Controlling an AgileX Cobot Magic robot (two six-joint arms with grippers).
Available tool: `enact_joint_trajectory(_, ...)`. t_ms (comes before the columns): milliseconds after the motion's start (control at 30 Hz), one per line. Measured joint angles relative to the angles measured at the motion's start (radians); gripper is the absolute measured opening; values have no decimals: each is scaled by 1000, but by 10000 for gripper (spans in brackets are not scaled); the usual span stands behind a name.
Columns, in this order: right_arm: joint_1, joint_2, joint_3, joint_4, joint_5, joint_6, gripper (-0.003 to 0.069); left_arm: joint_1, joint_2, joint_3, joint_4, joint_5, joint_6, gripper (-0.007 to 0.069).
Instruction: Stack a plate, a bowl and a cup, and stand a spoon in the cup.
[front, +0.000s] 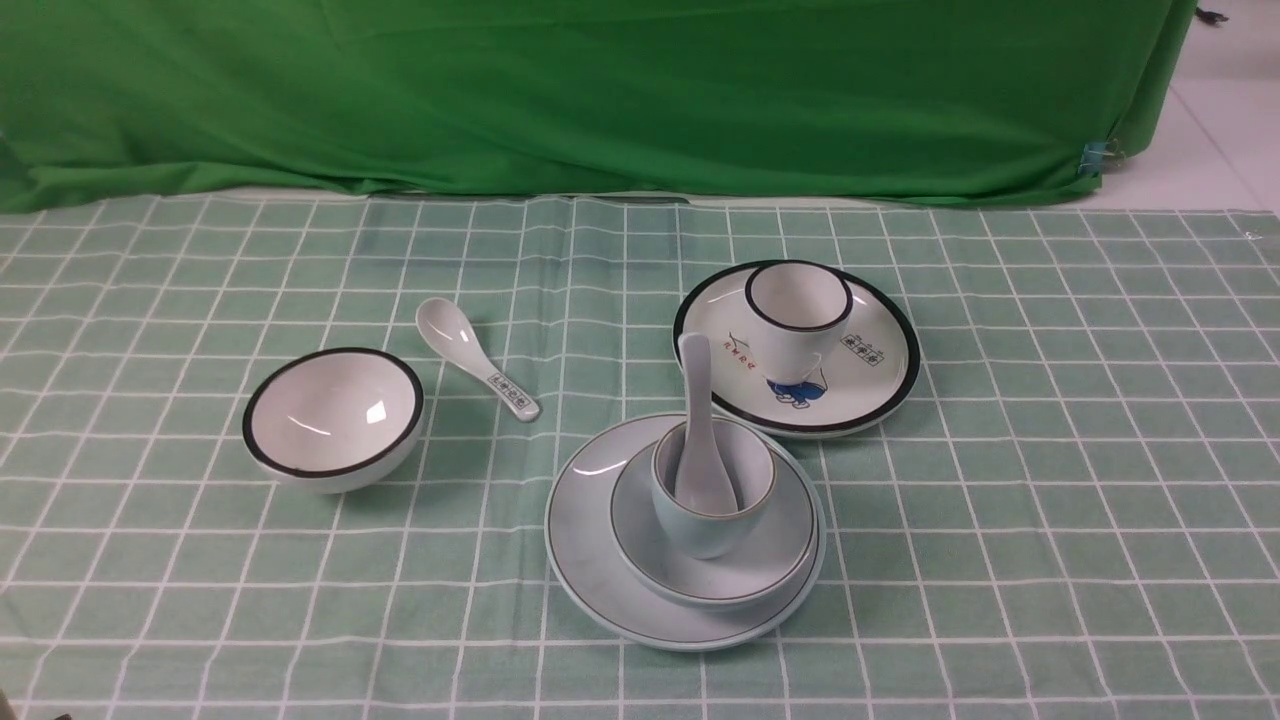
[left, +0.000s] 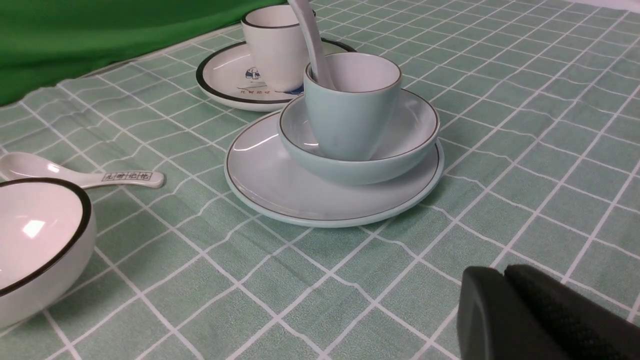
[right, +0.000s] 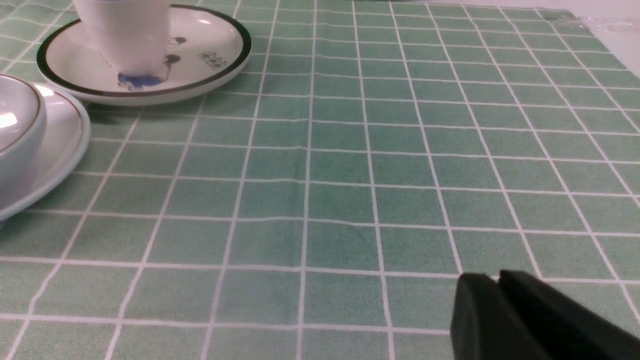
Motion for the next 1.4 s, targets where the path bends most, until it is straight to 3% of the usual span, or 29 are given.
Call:
enact_joint_trajectory(233, 0, 0, 0, 2, 0, 6, 90, 50, 0, 0, -6, -67, 1, 17)
enact_joint_trajectory(433, 0, 0, 0, 2, 0, 6, 104, 399, -60, 0, -37, -105, -2, 17)
enact_joint_trajectory(500, 0, 0, 0, 2, 0, 6, 105, 460, -86, 0, -37, -94, -2, 17)
enact_joint_trajectory(533, 0, 0, 0, 2, 0, 6, 107, 565, -139, 0, -38, -50, -2, 17)
enact_joint_trajectory(633, 0, 0, 0, 2, 0, 6, 118, 718, -233, 0, -42, 60, -11, 17)
enact_joint_trajectory(767, 0, 0, 0, 2, -1, 6, 135, 839, -263, 0, -57, 194, -25, 17)
enact_joint_trajectory(1400, 0, 0, 0, 2, -1, 6, 181, 869, -263, 0, -60, 214, -23, 17)
